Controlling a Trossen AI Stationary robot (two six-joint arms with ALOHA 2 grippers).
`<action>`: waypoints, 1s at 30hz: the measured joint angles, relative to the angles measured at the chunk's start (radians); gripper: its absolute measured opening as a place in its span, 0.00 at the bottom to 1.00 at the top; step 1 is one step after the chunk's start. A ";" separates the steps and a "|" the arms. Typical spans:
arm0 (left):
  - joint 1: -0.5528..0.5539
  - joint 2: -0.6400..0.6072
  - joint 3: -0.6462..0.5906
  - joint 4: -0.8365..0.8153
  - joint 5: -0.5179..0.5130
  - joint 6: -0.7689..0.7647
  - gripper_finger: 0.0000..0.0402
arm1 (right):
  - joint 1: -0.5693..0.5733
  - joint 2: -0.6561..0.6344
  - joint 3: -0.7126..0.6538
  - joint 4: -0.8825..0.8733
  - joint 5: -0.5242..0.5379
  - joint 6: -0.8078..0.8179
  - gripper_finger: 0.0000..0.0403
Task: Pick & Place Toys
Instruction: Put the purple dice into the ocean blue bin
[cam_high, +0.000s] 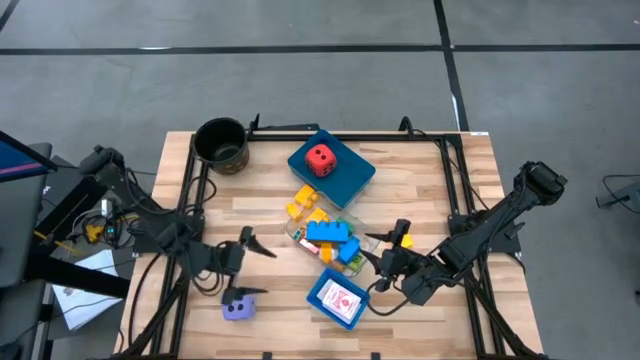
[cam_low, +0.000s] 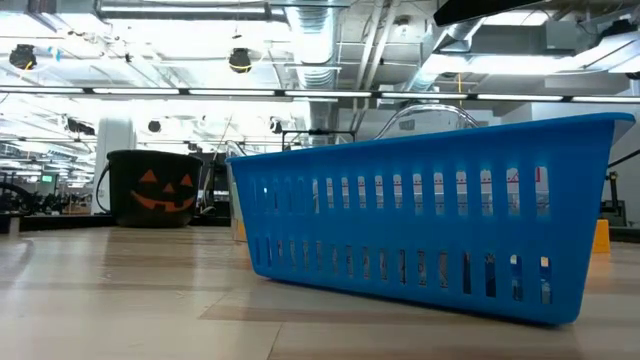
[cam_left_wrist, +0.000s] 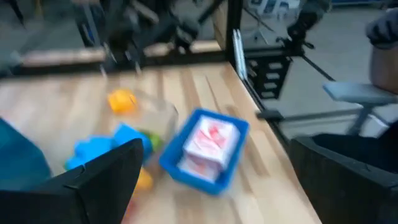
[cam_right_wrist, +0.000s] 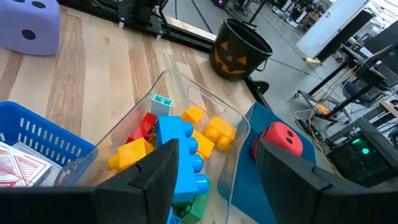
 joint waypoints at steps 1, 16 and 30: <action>-0.019 -0.005 0.000 -0.029 -0.002 -0.045 0.99 | 0.000 0.000 0.000 0.000 0.000 0.000 0.51; -0.155 -0.013 -0.001 -0.111 -0.002 -0.297 1.00 | 0.000 0.000 0.000 0.006 -0.003 0.002 0.51; -0.154 -0.009 0.058 -0.254 0.053 -0.510 1.00 | -0.002 0.000 0.000 0.006 -0.016 -0.001 0.51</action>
